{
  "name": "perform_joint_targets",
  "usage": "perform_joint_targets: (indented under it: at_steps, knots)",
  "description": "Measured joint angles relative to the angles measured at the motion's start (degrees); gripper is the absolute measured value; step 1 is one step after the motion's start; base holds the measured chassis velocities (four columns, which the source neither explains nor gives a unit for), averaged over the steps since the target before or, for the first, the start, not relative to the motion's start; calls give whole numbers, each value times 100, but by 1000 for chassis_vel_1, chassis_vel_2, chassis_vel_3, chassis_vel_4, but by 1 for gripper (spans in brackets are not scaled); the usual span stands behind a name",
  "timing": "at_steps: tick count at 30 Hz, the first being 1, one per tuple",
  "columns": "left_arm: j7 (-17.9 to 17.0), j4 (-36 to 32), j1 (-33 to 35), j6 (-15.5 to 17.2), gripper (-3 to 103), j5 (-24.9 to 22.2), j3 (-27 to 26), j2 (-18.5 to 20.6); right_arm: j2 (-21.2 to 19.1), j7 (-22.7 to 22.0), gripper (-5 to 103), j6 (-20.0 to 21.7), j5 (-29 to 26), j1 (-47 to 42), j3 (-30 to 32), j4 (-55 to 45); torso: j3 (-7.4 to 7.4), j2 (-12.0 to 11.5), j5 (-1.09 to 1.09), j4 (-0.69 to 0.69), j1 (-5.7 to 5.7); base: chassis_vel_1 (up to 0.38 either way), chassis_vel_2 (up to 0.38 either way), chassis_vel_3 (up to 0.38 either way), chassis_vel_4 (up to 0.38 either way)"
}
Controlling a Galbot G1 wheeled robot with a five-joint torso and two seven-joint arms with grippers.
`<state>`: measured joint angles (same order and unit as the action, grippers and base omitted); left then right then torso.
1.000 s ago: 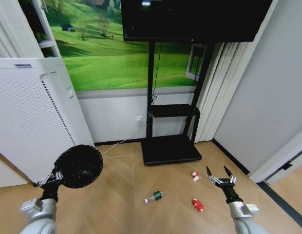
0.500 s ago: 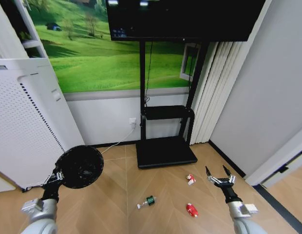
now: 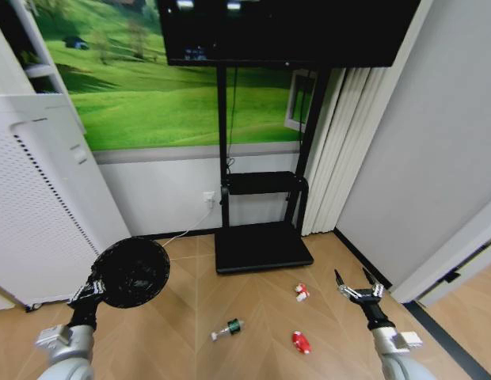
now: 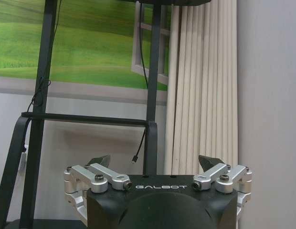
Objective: Pick up the trash bin and place the garbage on the floor into it.
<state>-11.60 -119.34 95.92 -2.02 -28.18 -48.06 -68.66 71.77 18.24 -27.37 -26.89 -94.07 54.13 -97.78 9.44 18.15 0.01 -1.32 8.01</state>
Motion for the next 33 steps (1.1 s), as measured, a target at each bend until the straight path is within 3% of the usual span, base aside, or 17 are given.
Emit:
perform_joint_targets:
  at_steps: [5, 6, 7, 22, 24, 33]
  knots:
    - [-16, -5, 16, -2, 7, 12, 9, -16, 31, 28, 100, -114, 143, -18, -15, -3, -1, 1, -2, 11, -1, -13, 119, 74, -125]
    - [-16, -5, 16, -2, 7, 12, 9, -16, 31, 28, 100, -114, 143, -18, -15, -3, -1, 1, -2, 11, -1, 11, 214, 38, -94]
    - [-15, -6, 21, -4, 7, 15, 12, -21, 36, 28, 100, -142, 229, -23, -21, -5, 0, 1, -5, 3, 0, -17, 225, 4, -148]
    - [36, 172, -55, -76, 7, 53, 130, 30, -344, 363, 100, -605, 1481, 358, -110, 1233, 0, 0, -2, 1, 1, -12, 39, 3, -41]
    - [44, 220, -63, -98, 7, 64, 138, 30, -341, 39, 100, -728, 1824, 561, -196, 1479, 0, 0, -3, 2, 1, 0, 0, 0, 0]
    - [62, 283, -59, -125, 7, 116, 169, 5, -315, -654, 100, -1116, 2304, 824, -584, 2068, 0, 0, -3, 6, 1, 0, 0, 0, 0]
